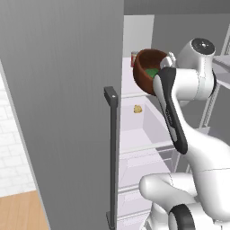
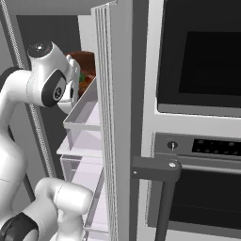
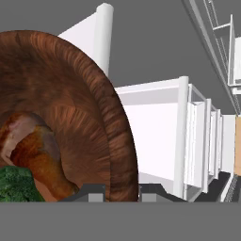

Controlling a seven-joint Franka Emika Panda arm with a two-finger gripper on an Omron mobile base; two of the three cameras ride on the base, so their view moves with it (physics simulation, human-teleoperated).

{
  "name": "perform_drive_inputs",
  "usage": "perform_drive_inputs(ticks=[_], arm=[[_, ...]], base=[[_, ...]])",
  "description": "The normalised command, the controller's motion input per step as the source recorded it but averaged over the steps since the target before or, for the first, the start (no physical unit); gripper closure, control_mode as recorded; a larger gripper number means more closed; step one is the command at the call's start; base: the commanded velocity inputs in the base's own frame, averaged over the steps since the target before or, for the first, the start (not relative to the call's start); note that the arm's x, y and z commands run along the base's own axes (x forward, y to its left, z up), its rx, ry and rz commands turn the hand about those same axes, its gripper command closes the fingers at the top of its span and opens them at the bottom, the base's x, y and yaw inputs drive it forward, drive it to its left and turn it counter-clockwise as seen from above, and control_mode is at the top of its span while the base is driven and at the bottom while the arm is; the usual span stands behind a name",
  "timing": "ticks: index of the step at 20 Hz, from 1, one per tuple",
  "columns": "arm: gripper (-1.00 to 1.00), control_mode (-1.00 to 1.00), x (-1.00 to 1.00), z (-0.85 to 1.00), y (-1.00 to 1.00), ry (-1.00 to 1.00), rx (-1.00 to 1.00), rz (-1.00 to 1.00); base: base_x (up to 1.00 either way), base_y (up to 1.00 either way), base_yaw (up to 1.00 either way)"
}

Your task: Pick the chicken drumstick and broccoli from their plates and place them in the bowl. Then put the bowl in the fridge.

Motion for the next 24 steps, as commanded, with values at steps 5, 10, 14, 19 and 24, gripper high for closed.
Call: perform_drive_inputs(ticks=[5, 10, 14, 19, 24], arm=[[1.0, -1.0, 0.71, 0.0, 0.0, 0.0, 0.0, 0.0], [1.0, -1.0, 0.67, 0.0, 0.0, 0.0, 0.0, 0.0], [1.0, -1.0, 0.49, -0.14, 0.0, 0.0, 0.0, 0.0], [1.0, -1.0, 0.28, -0.36, 0.0, 0.0, 0.0, 0.0], [1.0, -1.0, 0.2, -0.01, 0.0, -0.11, 0.0, 0.0]], base=[[0.0, 0.0, 0.0], [0.0, 0.0, 0.0], [0.0, 0.0, 0.0], [0.0, 0.0, 0.0], [0.0, 0.0, 0.0]])
